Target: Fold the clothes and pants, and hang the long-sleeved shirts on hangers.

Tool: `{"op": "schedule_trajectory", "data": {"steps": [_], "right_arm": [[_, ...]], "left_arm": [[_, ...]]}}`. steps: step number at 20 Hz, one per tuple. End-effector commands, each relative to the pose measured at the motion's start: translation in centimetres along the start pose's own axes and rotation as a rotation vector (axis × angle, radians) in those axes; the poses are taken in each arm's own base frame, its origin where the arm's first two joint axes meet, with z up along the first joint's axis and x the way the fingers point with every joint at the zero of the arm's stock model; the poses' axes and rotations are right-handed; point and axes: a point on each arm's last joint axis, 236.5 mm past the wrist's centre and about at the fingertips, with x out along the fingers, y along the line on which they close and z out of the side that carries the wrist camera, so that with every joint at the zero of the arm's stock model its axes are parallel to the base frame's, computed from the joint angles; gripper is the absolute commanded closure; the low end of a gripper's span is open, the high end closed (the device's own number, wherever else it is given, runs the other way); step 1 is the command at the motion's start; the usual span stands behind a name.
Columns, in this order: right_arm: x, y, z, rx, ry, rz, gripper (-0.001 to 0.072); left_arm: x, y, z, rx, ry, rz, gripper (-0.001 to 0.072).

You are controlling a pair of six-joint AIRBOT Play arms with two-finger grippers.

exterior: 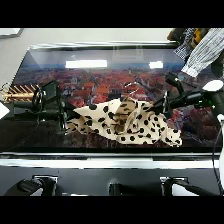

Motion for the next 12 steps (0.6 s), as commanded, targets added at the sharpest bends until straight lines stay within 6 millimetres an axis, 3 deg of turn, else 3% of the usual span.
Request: {"op": "schedule_trajectory", "data": {"steps": [1,3,7,9,10,12], "right_arm": [[-2.0,1.6,2.2,-0.009,-0.011,-0.045,0.0692],[-3.6,2.7,3.1,-0.04,0.011,-0.1,0.0693],[-7.1,5.7,3.9,-0.11,0.094,-0.211,0.0694],[-8.8,7.3,3.6,-0.123,0.152,-0.274,0.0694],[-9.6,7.8,3.5,-0.134,0.175,-0.311,0.0694],[-11.3,9.0,3.7,-0.157,0.204,-0.391,0.0694]], "left_arm": [[0.0,-0.2,0.6,-0.012,-0.025,-0.011,0.0629],[0.0,-0.4,1.1,-0.022,-0.045,-0.018,0.0442],[0.0,0.3,1.2,-0.125,-0.054,0.01,0.0417],[-0.1,1.7,1.2,-0.214,-0.06,0.067,0.0153],[-0.2,3.0,1.1,-0.26,-0.065,0.118,0.0152],[-0.7,5.1,1.1,-0.338,-0.083,0.211,0.0019]]}}
